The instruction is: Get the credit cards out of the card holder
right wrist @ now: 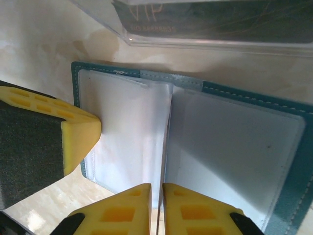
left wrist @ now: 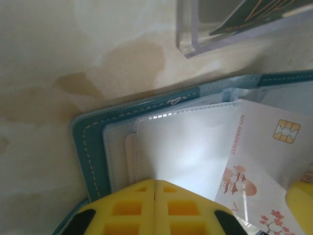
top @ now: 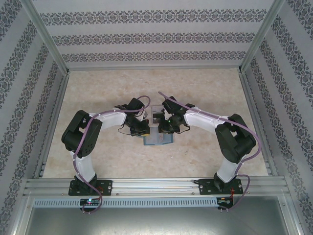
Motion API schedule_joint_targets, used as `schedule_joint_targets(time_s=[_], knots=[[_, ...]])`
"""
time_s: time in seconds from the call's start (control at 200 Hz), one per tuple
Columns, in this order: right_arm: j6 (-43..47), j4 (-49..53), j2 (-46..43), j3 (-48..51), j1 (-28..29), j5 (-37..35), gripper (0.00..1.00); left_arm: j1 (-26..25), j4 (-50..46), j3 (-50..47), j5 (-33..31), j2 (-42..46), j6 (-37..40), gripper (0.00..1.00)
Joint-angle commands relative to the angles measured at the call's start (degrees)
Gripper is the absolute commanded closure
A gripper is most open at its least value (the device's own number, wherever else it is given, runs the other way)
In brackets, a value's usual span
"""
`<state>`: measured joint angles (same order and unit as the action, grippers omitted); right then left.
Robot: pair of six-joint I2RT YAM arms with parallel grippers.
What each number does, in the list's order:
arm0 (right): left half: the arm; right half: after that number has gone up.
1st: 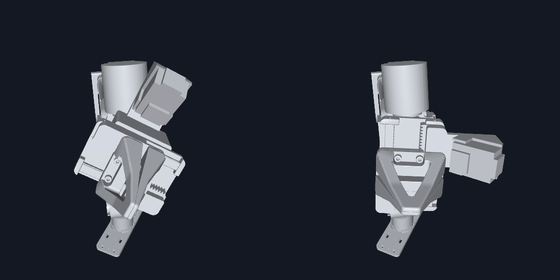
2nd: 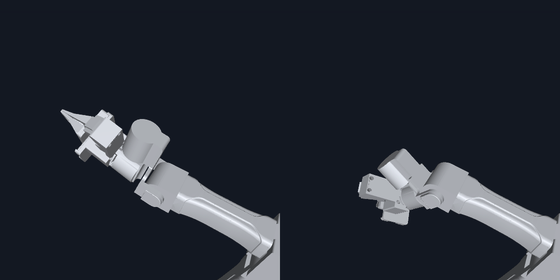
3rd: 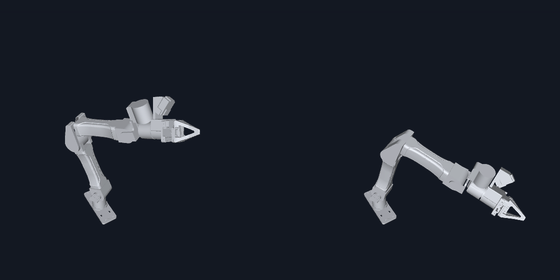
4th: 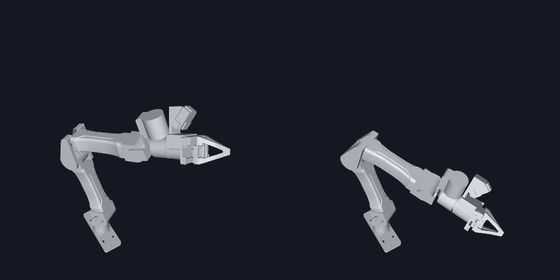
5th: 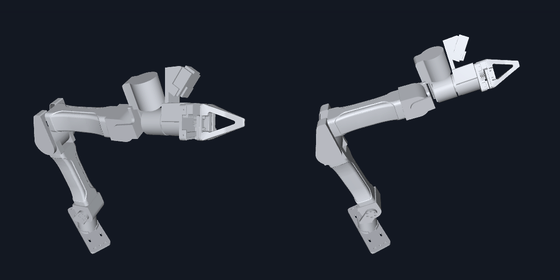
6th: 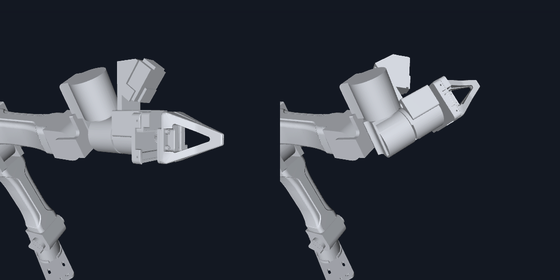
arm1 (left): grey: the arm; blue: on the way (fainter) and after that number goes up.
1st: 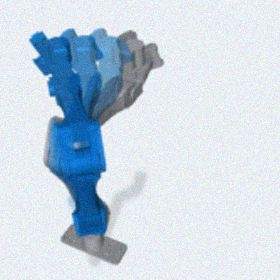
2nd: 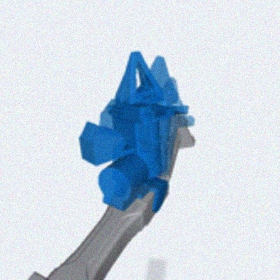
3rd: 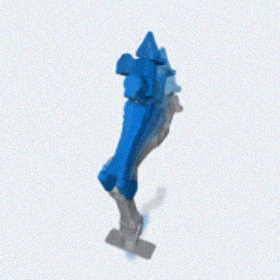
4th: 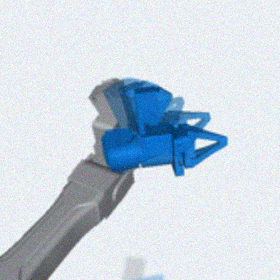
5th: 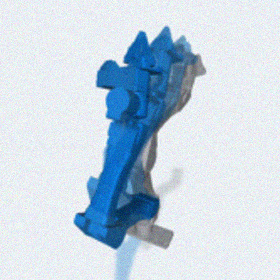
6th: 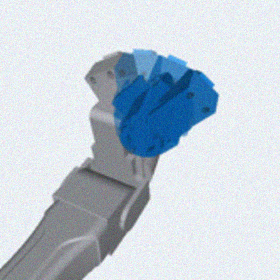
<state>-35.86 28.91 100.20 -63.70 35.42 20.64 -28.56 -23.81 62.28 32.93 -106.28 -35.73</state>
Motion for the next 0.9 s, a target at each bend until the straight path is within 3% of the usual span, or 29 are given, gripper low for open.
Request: schedule_joint_targets(time_s=[0.0, 0.894], knots=[[-0.8, 0.0, -1.5, 0.9, 0.3, 0.9, 0.84, -1.0, -3.6, -0.1, -2.4, -2.4, 1.3, 1.00], [4.7, 4.8, -5.8, -2.0, -1.8, -2.6, 0.95, -0.9, -7.9, 2.2, -5.6, 4.8, 2.6, 0.98]])
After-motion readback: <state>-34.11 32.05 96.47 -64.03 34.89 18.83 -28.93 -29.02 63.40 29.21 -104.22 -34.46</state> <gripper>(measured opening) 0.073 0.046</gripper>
